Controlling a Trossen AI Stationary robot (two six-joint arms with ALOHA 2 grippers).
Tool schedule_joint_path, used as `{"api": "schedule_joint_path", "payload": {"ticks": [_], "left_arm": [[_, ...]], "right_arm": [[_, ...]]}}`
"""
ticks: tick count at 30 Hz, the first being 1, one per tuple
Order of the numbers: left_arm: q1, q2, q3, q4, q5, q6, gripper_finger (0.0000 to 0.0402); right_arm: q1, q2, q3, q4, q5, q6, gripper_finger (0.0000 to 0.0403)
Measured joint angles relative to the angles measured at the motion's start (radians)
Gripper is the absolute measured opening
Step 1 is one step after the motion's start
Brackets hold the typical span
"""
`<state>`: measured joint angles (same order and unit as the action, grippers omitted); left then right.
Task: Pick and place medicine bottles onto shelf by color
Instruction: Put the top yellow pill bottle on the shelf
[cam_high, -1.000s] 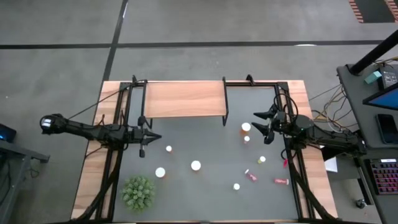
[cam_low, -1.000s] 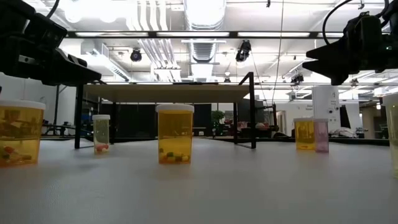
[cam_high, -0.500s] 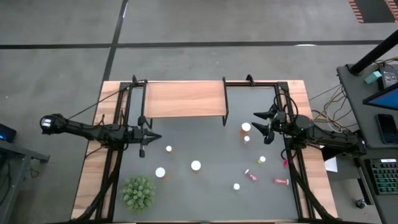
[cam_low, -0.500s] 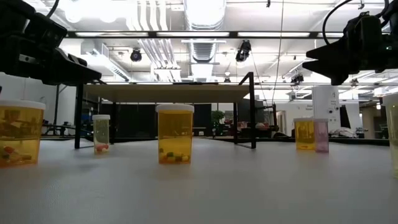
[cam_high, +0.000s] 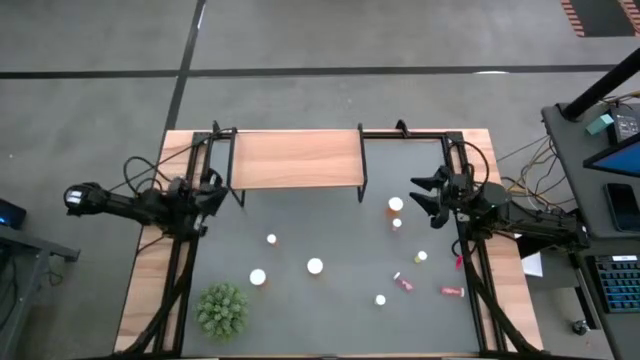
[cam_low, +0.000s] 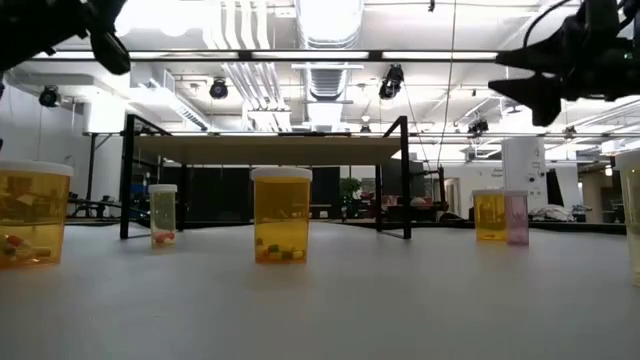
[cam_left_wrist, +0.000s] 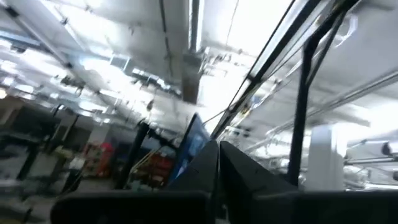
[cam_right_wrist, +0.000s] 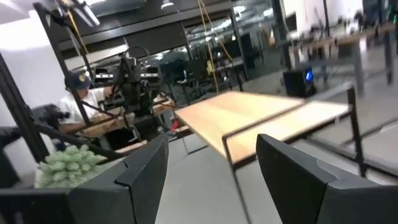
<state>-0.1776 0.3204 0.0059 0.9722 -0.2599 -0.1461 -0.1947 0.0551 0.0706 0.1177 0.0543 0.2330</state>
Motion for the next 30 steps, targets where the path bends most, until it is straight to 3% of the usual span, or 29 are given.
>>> {"api": "schedule_joint_path", "payload": {"ticks": [5,8,13,19,24,30], "left_arm": [[0.001,0.0,0.003,0.019,0.003,-0.023,0.0],[0.001,0.006,0.005,0.022,-0.069,0.073,0.0],[0.001,0.042,0.018,0.018,-0.121,0.078,0.0],[0.001,0.167,0.15,0.004,-0.131,0.082,0.0],[0.001,0.276,0.27,-0.005,-0.131,0.082,0.0],[0.0,0.396,0.452,-0.273,-0.169,-0.003,0.0]], "right_arm": [[0.0,0.0,0.053,0.001,0.0,-0.007,0.0235],[0.0,0.0,0.1,0.003,0.0,-0.008,0.0235],[0.0,0.0,0.167,-0.003,0.0,-0.014,0.0235],[0.0,0.016,0.202,-0.093,0.001,-0.251,0.0235],[0.0,0.038,0.196,-0.083,0.001,-0.285,0.0235],[0.0,0.052,0.201,-0.069,0.0,-0.329,0.0235]]}}
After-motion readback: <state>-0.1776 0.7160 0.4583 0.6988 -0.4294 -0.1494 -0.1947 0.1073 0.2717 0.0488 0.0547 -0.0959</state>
